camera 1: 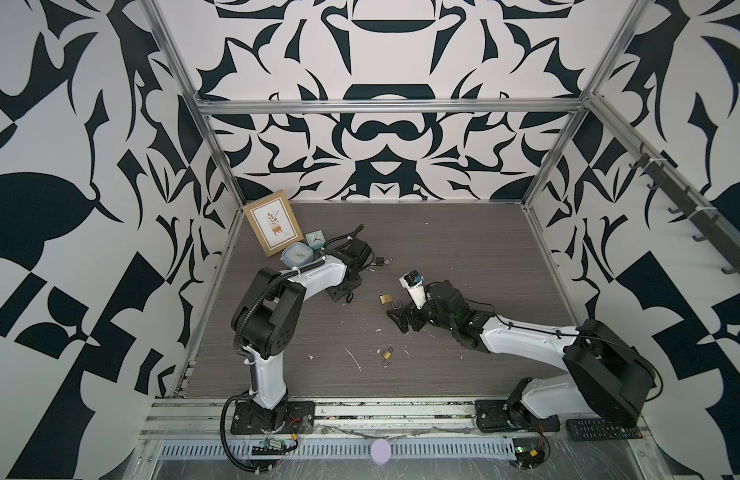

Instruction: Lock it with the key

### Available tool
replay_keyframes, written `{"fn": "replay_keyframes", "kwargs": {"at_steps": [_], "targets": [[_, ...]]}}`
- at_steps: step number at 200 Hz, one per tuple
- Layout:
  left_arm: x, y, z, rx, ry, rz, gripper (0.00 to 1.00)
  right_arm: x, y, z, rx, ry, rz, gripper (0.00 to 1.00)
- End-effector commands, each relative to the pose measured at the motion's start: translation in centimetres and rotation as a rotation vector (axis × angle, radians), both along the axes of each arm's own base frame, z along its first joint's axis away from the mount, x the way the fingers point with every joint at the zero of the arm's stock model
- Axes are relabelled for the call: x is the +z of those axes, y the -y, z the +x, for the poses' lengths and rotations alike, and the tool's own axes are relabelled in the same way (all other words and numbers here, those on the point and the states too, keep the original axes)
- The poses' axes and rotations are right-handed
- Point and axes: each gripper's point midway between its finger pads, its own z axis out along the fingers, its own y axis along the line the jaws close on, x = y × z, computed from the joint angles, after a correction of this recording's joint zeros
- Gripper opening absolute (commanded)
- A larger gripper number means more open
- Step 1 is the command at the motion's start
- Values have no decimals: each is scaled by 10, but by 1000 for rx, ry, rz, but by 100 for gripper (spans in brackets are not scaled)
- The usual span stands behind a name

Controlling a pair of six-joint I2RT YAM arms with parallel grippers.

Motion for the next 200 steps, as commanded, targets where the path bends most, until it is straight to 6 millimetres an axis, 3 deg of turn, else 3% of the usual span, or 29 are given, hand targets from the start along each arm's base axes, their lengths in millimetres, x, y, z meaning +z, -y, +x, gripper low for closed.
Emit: {"fn": "replay_keyframes", "kwargs": {"at_steps": [1,78,127,163,200], "targets": [[-8,-6,-1,11,-39,24,58,26,-7,8,-4,52,39,99],[-22,-11,-9,57,-103,52,55,28,-8,10,-3,60,33,99],[-26,-9,-12,60,-126,44,38,32,-6,14,-23,76,26,99],[-7,-6,-4,-7,-64,34,25,52,9,27,-142,127,43,100],[38,8,11,-212,78,-5,6,90,33,38,-301,197,108,100]]}}
